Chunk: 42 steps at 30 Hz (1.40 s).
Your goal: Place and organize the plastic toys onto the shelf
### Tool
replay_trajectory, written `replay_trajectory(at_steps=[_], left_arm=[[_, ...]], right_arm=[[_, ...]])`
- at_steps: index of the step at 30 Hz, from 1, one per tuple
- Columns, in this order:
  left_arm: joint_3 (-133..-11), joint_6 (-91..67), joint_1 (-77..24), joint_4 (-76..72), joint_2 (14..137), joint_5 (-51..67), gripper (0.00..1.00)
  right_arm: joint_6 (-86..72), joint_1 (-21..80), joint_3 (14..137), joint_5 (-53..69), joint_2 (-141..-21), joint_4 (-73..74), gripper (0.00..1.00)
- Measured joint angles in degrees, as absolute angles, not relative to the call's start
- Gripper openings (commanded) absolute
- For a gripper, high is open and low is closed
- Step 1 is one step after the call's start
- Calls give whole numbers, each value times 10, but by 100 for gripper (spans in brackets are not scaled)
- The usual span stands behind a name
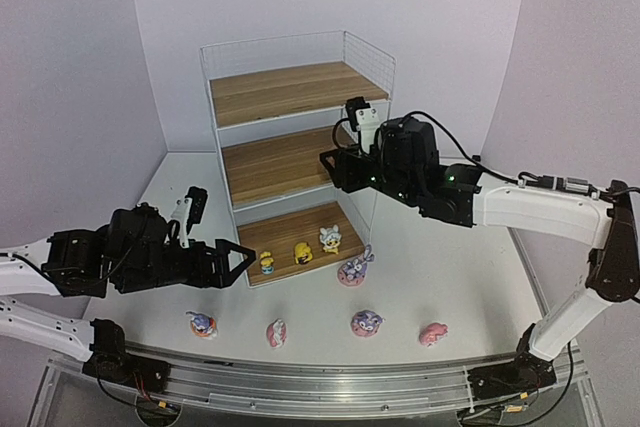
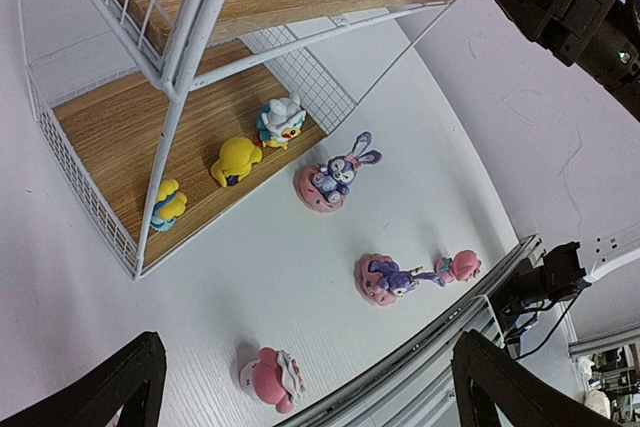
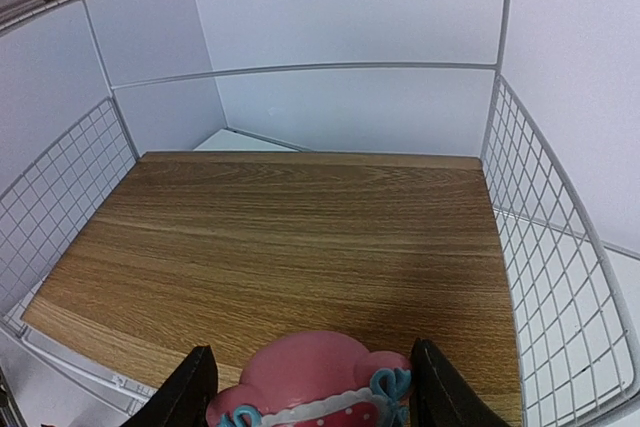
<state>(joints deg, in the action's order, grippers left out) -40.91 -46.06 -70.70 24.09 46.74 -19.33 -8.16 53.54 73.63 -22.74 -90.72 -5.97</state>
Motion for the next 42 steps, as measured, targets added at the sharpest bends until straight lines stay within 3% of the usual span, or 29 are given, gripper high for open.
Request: replay_trajectory(at_steps=[23,42], left_arm=[[-409,-464,-707,238,448,-193,100],[-409,-463,-707,217,459,-193,100]], right_arm=[[-66,534,714,-240,-914,-116,17],[-28,534,694,-261,-920,-172,28]])
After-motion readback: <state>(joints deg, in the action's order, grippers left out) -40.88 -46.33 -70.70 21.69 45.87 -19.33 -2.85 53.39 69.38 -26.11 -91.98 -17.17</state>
